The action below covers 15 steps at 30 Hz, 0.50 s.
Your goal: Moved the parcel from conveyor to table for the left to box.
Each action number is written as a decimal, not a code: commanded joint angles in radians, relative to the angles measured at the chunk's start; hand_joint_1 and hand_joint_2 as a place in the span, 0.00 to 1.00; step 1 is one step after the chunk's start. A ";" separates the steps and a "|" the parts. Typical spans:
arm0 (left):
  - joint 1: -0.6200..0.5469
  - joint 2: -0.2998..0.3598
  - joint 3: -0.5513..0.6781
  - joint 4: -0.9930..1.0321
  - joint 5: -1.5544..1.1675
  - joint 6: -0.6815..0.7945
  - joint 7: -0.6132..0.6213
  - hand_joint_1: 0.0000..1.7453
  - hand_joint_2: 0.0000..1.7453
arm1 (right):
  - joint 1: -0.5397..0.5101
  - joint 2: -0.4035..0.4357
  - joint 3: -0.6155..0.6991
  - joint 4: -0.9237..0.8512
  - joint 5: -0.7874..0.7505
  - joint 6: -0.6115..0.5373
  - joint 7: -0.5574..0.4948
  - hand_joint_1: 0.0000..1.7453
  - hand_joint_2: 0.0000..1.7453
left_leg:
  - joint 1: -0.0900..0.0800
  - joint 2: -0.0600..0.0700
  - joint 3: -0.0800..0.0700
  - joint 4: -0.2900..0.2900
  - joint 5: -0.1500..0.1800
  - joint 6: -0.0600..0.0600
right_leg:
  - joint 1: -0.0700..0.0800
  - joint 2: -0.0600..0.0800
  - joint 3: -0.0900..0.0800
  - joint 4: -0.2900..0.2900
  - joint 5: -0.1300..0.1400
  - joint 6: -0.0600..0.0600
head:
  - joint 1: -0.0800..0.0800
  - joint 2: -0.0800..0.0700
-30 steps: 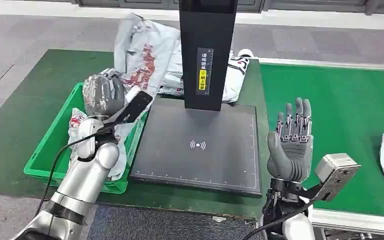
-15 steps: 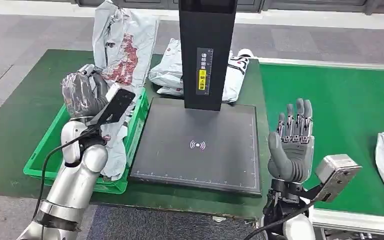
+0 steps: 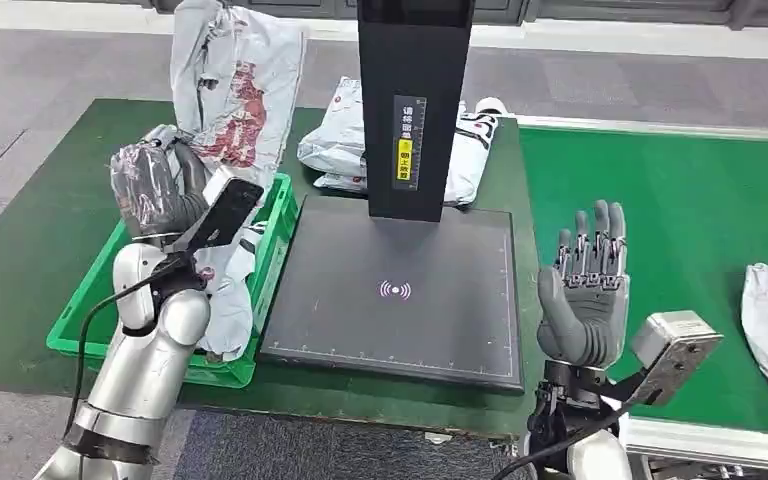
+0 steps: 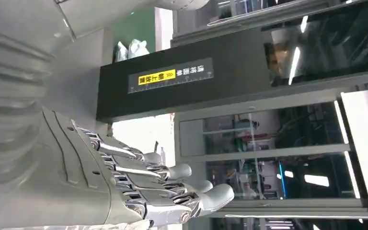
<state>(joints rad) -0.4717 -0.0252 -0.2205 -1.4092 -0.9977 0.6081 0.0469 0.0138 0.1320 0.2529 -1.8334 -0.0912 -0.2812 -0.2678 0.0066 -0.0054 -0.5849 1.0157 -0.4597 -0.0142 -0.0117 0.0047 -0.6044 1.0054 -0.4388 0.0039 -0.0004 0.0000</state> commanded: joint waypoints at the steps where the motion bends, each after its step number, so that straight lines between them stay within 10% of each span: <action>1: 0.024 0.041 0.170 -0.077 -0.389 0.047 0.116 1.00 1.00 | 0.004 -0.063 -0.001 0.038 -0.022 -0.020 -0.001 0.00 1.00 | 0.001 0.003 0.003 -0.002 -0.001 0.000 | 0.001 0.003 0.002 -0.003 0.001 0.000 | 0.000 0.000; 2: 0.023 0.051 0.188 -0.068 -0.433 0.009 0.143 1.00 1.00 | 0.005 -0.065 -0.001 0.039 -0.024 -0.024 -0.001 0.00 1.00 | 0.000 0.003 0.002 -0.001 -0.001 0.000 | 0.000 0.003 0.001 -0.001 0.000 0.000 | 0.000 0.000; 3: -0.047 0.284 -0.056 0.155 -0.573 -0.269 0.100 1.00 1.00 | 0.013 -0.086 0.002 0.047 -0.068 0.055 0.007 0.00 1.00 | 0.000 0.004 0.003 -0.002 0.000 0.000 | 0.001 0.003 0.002 -0.002 0.001 -0.001 | 0.000 0.000; 5: -0.129 0.211 -0.213 0.701 -0.572 -0.849 0.113 1.00 1.00 | 0.032 -0.073 -0.038 0.063 -0.073 0.110 -0.015 0.00 1.00 | 0.001 0.001 0.003 -0.003 0.001 0.000 | 0.001 0.001 0.003 -0.002 0.001 -0.001 | 0.000 0.000; 8: -0.167 0.187 -0.235 0.886 -0.570 -0.752 0.100 1.00 1.00 | 0.033 -0.060 -0.056 0.064 -0.067 0.134 -0.015 0.00 1.00 | -0.001 -0.012 0.012 -0.011 0.006 0.000 | -0.001 -0.013 0.012 -0.010 -0.001 -0.001 | 0.000 0.000; 15: -0.053 0.254 -0.228 0.645 -0.564 -0.907 0.090 1.00 1.00 | 0.052 -0.033 -0.072 0.043 -0.047 0.165 0.009 0.00 1.00 | 0.001 0.015 0.012 -0.006 -0.001 -0.005 | 0.000 0.015 0.007 -0.002 0.004 -0.006 | 0.009 0.000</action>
<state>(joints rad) -0.5795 0.1457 -0.3406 -0.8599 -1.4923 -0.2751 0.1370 0.0579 0.0916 0.2338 -1.8307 -0.1492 -0.1324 -0.2762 0.0068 0.0063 -0.5747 1.0126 -0.4624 -0.0196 -0.0120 0.0165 -0.6006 1.0058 -0.4357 -0.0012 0.0088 0.0000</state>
